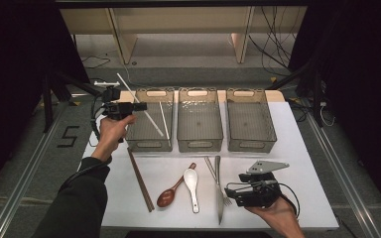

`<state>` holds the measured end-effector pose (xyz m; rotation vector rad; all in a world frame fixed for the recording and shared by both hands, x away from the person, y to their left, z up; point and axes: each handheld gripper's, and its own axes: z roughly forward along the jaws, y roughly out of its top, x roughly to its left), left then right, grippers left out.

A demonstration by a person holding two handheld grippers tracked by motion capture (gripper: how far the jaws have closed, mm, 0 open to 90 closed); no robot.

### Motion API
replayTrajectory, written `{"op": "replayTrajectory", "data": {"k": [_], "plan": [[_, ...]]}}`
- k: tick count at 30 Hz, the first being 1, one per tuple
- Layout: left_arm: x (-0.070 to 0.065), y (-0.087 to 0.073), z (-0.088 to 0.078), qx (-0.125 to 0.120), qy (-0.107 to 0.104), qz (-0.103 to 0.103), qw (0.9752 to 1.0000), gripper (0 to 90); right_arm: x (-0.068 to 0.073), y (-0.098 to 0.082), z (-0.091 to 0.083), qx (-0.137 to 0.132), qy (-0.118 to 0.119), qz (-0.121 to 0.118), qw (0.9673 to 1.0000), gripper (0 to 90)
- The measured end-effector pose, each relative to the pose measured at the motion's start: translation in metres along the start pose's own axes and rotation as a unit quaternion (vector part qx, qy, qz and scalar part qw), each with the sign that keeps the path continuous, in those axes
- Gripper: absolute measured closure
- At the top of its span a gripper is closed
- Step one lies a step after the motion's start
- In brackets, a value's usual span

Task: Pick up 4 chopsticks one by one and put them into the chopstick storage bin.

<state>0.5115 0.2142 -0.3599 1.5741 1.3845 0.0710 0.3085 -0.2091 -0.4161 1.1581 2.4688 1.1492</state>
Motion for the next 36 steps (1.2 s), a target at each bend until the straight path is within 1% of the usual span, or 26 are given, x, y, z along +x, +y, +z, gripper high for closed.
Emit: {"op": "replayTrajectory", "data": {"k": [2,6,10,13,16,20,23,24,26,32,36], "plan": [[0.001,0.000,0.004,0.004,0.006,-0.002,1.0000,83.6,0.000,0.000,0.000,0.001,0.000,0.001,1.0000,29.4],[0.003,-0.003,0.013,0.017,0.012,-0.006,0.9998,83.6,0.000,-0.001,0.000,0.002,0.000,0.000,1.0000,29.4],[0.005,-0.007,0.021,0.024,0.012,-0.013,0.9996,83.4,-0.001,-0.001,0.000,0.002,0.000,0.000,1.0000,29.3],[0.005,-0.009,0.025,0.032,0.016,-0.011,0.9993,83.4,-0.001,-0.001,0.000,0.002,0.000,0.000,1.0000,29.4],[0.005,-0.011,0.029,0.036,0.014,-0.013,0.9992,83.3,-0.001,-0.002,-0.001,0.003,0.000,-0.001,1.0000,29.4],[0.004,-0.014,0.034,0.048,0.018,-0.008,0.9986,83.1,-0.001,-0.002,-0.001,0.002,0.000,-0.001,1.0000,29.4],[0.004,-0.016,0.036,0.052,0.017,-0.010,0.9985,83.0,-0.001,-0.002,-0.001,0.002,0.000,-0.001,1.0000,29.5],[0.004,-0.017,0.037,0.055,0.017,-0.007,0.9983,83.0,-0.001,-0.002,-0.001,0.002,0.000,-0.002,1.0000,29.5],[0.003,-0.018,0.039,0.055,0.018,-0.008,0.9983,82.9,-0.001,-0.002,-0.001,0.002,0.001,-0.001,1.0000,29.6],[0.003,-0.020,0.043,0.065,0.020,-0.005,0.9977,82.7,-0.001,-0.002,-0.001,0.005,0.002,-0.001,1.0000,29.6],[0.003,-0.021,0.045,0.069,0.020,-0.007,0.9974,82.5,-0.001,-0.002,-0.001,0.006,0.003,-0.002,1.0000,29.7]]}}
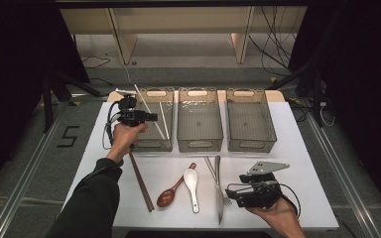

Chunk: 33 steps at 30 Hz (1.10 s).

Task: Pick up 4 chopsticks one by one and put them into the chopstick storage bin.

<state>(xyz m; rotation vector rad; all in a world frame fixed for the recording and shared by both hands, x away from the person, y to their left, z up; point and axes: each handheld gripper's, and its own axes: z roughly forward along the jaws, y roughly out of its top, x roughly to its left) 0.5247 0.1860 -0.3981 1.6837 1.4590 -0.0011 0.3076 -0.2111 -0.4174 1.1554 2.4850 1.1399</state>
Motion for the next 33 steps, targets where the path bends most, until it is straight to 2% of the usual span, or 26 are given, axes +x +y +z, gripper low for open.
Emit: {"op": "replayTrajectory", "data": {"k": [4,10,14,22,26,29,33], "plan": [[-0.001,-0.001,0.003,0.008,0.008,0.006,0.9999,82.3,0.000,0.000,0.000,0.000,0.000,-0.001,1.0000,29.8],[0.001,-0.001,0.006,0.019,0.012,0.005,0.9997,81.8,0.000,0.000,-0.001,-0.001,0.001,0.000,1.0000,29.8],[0.003,0.000,0.007,0.019,0.013,0.000,0.9997,72.3,-0.001,-0.001,0.000,0.001,0.001,-0.001,1.0000,29.8],[0.004,0.002,0.004,0.008,0.030,-0.009,0.9995,52.1,-0.001,-0.001,0.000,0.002,0.002,-0.001,1.0000,29.8],[0.003,0.002,0.002,0.002,0.027,-0.008,0.9996,47.9,-0.001,-0.001,-0.001,0.001,0.001,0.000,1.0000,29.9],[0.000,0.002,-0.003,0.001,0.020,0.001,0.9998,44.7,-0.001,-0.001,-0.001,0.001,0.001,0.000,1.0000,29.9],[-0.006,-0.001,-0.013,-0.005,-0.001,0.010,0.9999,38.7,-0.001,-0.001,-0.001,-0.001,0.001,0.001,1.0000,29.8]]}}
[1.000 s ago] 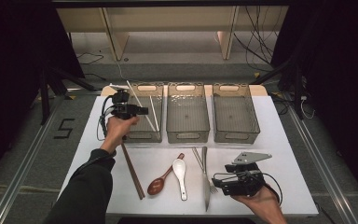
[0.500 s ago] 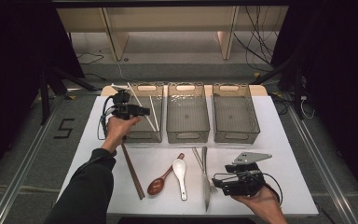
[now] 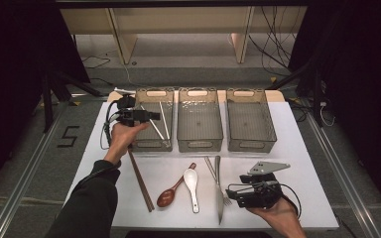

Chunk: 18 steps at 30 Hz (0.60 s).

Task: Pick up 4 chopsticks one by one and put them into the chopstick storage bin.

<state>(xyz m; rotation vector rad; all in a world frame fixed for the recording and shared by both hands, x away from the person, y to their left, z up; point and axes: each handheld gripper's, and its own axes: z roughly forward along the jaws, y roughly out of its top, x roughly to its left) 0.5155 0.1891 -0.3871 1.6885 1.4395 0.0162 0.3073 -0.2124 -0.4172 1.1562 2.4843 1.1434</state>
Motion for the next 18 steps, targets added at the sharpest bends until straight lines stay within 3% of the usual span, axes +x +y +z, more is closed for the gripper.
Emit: {"op": "replayTrajectory", "data": {"k": [5,12,18], "plan": [[-0.011,-0.007,-0.018,-0.006,-0.008,0.038,0.9992,32.4,0.000,0.000,-0.001,-0.002,0.000,0.000,1.0000,29.8],[-0.023,-0.029,-0.047,-0.012,-0.006,0.106,0.9943,30.7,0.001,0.000,-0.002,-0.008,-0.001,-0.002,1.0000,29.8],[-0.019,-0.054,-0.059,0.005,0.009,0.128,0.9917,29.6,0.002,-0.002,-0.003,-0.011,-0.002,-0.002,0.9999,29.8]]}}
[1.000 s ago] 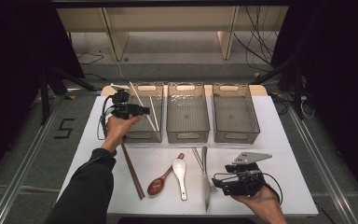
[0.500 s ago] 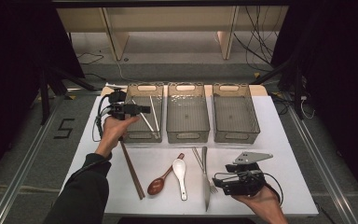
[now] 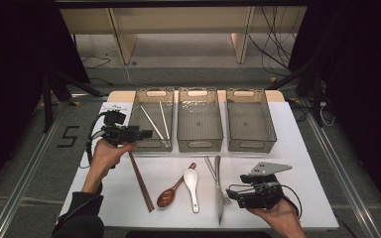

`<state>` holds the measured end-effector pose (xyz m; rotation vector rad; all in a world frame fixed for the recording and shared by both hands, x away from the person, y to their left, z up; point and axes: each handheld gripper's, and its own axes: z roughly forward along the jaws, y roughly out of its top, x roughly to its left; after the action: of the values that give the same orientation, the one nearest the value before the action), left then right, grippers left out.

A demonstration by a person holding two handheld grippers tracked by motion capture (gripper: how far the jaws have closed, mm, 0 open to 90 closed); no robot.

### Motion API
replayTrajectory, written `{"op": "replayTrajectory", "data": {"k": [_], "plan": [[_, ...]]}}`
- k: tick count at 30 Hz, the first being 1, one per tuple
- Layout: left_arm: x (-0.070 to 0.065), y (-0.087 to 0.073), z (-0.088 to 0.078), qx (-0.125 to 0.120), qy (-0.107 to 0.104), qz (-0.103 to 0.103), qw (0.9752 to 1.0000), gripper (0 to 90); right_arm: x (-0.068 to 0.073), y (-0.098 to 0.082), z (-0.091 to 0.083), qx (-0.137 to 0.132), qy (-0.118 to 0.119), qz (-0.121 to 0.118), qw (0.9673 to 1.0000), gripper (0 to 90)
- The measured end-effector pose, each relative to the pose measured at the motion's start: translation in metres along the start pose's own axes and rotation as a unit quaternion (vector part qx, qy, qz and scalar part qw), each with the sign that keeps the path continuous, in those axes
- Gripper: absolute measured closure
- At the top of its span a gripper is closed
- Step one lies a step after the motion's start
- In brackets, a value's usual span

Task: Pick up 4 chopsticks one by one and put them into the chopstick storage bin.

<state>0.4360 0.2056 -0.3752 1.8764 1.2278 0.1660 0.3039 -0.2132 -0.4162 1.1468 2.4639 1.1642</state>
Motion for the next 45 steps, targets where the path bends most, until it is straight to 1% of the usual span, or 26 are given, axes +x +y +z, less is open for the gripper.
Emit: {"op": "replayTrajectory", "data": {"k": [2,3,4,5,7,10,12,15,19,21,25,28,33,40,45], "plan": [[0.000,-0.009,-0.001,0.004,0.008,-0.003,1.0000,28.5,0.000,-0.001,0.001,0.000,-0.001,-0.003,1.0000,29.8],[0.000,-0.012,0.000,0.012,0.016,-0.005,0.9998,28.2,0.000,-0.001,0.001,0.001,0.000,-0.002,1.0000,29.8],[0.000,-0.014,0.001,0.026,0.027,-0.005,0.9993,27.2,0.000,-0.001,0.001,0.002,0.000,-0.003,1.0000,29.8],[0.000,-0.017,0.001,0.030,0.037,-0.005,0.9988,25.8,0.001,-0.001,0.002,0.002,0.000,-0.002,1.0000,29.8],[-0.001,-0.023,0.001,0.034,0.045,-0.014,0.9983,25.4,0.001,-0.001,0.002,0.003,0.001,-0.005,1.0000,29.8],[-0.001,-0.030,0.002,0.044,0.067,-0.029,0.9964,24.5,0.001,-0.002,0.002,0.004,0.000,-0.003,1.0000,29.8],[-0.001,-0.036,0.002,0.055,0.071,-0.038,0.9952,24.2,0.001,-0.002,0.002,0.004,0.000,-0.004,1.0000,29.8],[-0.001,-0.043,0.004,0.071,0.082,-0.050,0.9929,23.8,0.001,-0.003,0.001,0.003,0.000,-0.002,1.0000,29.8],[0.000,-0.051,0.005,0.081,0.091,-0.069,0.9902,23.7,0.001,-0.004,0.000,0.003,0.000,-0.003,1.0000,29.8],[0.001,-0.055,0.005,0.088,0.094,-0.070,0.9892,23.1,0.001,-0.004,0.000,0.003,0.000,-0.003,1.0000,29.8],[0.004,-0.063,0.003,0.092,0.103,-0.085,0.9867,23.1,0.001,-0.004,-0.001,0.001,-0.002,-0.003,1.0000,29.8],[0.006,-0.070,0.004,0.097,0.106,-0.092,0.9853,22.7,0.001,-0.004,-0.002,-0.002,-0.004,-0.001,1.0000,29.8],[0.009,-0.079,0.005,0.108,0.110,-0.099,0.9830,21.7,0.001,-0.006,-0.002,-0.004,-0.006,0.000,1.0000,29.7],[0.013,-0.087,0.005,0.113,0.118,-0.111,0.9803,21.3,0.001,-0.007,-0.002,-0.008,-0.009,0.000,0.9999,29.4],[0.014,-0.094,0.009,0.127,0.123,-0.116,0.9773,21.3,0.001,-0.009,-0.001,-0.005,-0.010,0.000,0.9999,29.4]]}}
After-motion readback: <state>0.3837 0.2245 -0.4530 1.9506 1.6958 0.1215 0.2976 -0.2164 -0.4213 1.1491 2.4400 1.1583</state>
